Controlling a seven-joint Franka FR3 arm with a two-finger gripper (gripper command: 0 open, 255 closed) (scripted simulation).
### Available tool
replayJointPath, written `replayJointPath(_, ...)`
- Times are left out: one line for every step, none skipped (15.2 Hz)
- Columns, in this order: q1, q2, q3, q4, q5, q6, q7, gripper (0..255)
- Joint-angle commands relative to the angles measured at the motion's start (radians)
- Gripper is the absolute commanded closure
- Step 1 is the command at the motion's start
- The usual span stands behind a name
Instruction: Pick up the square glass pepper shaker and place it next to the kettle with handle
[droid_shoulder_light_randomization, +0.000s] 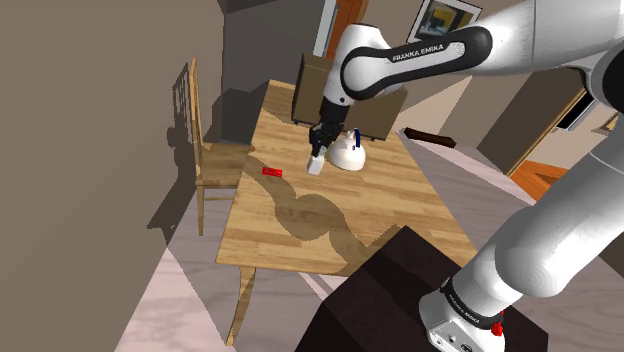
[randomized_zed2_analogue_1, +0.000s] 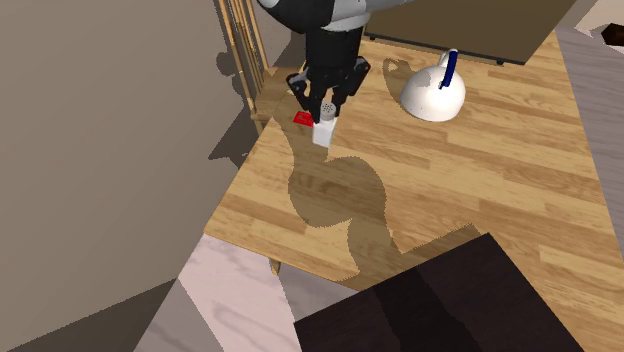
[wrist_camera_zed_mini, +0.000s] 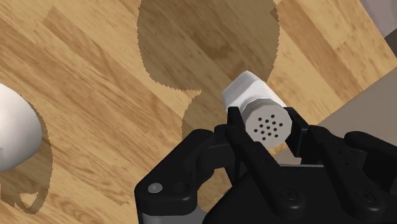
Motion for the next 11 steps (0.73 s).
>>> replayJointPath(-0.001, -0.013, -0.001, 0.015, 0.002, -0.028, -0.001, 255)
replayJointPath(-0.001, -0.018, -0.001, 0.023, 0.002, -0.041, -0.001, 255)
replayJointPath(-0.001, -0.023, -0.001, 0.031, 0.003, -0.055, -0.002, 255)
replayJointPath(-0.001, -0.028, -0.001, 0.040, 0.003, -0.068, -0.002, 255)
replayJointPath(-0.001, -0.032, -0.001, 0.049, 0.003, -0.081, -0.002, 255)
replayJointPath(-0.001, -0.036, -0.002, 0.058, 0.004, -0.094, -0.002, 255)
replayJointPath(-0.001, -0.041, -0.002, 0.067, 0.004, -0.108, -0.002, 255)
replayJointPath(-0.001, -0.044, -0.002, 0.076, 0.004, -0.121, -0.002, 255)
replayJointPath(-0.001, -0.048, -0.002, 0.086, 0.005, -0.134, -0.002, 255)
replayJointPath(-0.001, -0.051, -0.002, 0.096, 0.005, -0.147, -0.002, 255)
replayJointPath(-0.002, -0.054, -0.003, 0.102, 0.005, -0.155, -0.002, 255)
